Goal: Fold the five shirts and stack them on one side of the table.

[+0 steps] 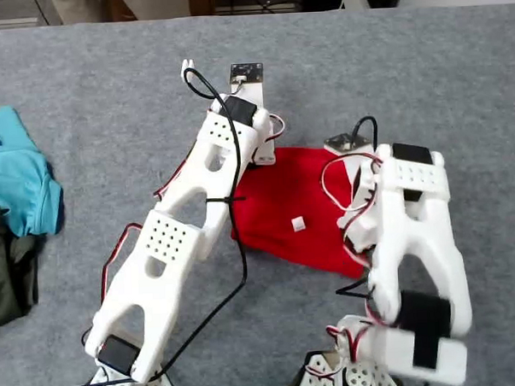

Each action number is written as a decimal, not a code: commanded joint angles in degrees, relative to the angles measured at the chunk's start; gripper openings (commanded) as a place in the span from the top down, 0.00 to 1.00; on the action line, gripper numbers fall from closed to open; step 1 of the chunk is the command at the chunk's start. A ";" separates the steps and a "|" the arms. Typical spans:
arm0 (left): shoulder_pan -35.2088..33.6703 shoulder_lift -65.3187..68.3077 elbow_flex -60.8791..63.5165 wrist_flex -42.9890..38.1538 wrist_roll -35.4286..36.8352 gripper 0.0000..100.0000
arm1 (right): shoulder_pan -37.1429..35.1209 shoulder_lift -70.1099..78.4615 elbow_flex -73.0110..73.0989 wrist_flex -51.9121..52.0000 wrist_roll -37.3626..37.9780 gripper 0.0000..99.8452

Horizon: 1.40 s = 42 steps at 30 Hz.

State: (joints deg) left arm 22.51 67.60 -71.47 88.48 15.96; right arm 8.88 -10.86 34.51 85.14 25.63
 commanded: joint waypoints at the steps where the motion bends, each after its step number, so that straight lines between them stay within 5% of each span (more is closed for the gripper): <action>1: -2.64 -0.04 -0.09 -0.62 0.26 0.98 | -2.15 -8.84 -3.03 0.00 0.44 0.99; 10: -2.55 -0.04 -0.09 -0.79 0.26 0.98 | -8.04 -9.01 6.37 -30.95 -6.15 0.99; 15: -2.55 -0.04 -0.09 -0.79 0.26 0.98 | -9.98 -2.68 10.51 -37.01 -6.51 0.99; 22: -2.55 -0.04 -0.09 -0.79 0.26 0.98 | -6.73 2.59 11.47 -33.14 -6.15 0.99; 35: -2.55 -0.04 -0.09 -0.79 0.26 0.98 | -5.14 2.51 11.21 -6.33 -6.42 0.99; 42: -2.55 -0.04 -0.09 -0.79 0.26 0.98 | -5.05 -1.45 8.66 -3.43 -6.42 0.99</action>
State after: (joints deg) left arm 22.51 67.60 -71.47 88.48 15.96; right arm 2.64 -8.75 45.93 80.57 19.56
